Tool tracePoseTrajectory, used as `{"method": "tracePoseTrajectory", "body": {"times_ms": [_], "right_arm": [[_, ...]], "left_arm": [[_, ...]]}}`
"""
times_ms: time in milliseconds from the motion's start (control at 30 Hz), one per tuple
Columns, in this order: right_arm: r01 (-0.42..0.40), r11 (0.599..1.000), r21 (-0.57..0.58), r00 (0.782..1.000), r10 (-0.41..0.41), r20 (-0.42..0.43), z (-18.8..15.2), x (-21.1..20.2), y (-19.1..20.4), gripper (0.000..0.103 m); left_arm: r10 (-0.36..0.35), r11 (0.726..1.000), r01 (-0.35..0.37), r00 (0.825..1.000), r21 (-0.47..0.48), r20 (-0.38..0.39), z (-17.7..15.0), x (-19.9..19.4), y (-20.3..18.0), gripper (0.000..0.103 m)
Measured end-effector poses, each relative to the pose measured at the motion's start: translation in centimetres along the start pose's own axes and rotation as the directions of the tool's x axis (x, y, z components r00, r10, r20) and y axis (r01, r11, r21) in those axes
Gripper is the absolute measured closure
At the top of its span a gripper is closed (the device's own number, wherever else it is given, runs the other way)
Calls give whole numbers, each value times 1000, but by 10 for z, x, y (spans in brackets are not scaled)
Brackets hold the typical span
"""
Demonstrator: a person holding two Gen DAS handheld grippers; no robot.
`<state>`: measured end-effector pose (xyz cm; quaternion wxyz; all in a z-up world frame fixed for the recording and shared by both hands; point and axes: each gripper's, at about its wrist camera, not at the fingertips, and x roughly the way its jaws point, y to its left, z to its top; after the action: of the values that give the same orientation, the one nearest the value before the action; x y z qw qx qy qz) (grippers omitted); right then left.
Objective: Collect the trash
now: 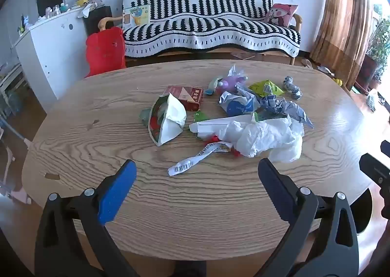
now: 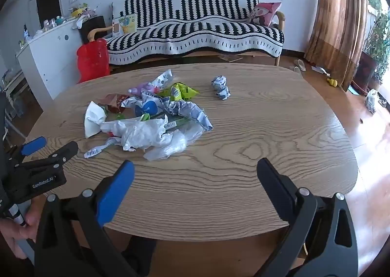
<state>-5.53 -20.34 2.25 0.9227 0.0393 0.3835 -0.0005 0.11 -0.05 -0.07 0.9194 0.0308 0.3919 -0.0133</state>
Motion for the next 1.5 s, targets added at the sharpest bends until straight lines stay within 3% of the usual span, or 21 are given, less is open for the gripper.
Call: {"method": "tracePoseTrajectory", "body": {"times_ms": [1500], "right_arm": [[-15,1000,4,1000,15,-7,0,-4,5,6]], "left_arm": [[0,1000,0,1000,-6,-6,-3,0,2,6]]}}
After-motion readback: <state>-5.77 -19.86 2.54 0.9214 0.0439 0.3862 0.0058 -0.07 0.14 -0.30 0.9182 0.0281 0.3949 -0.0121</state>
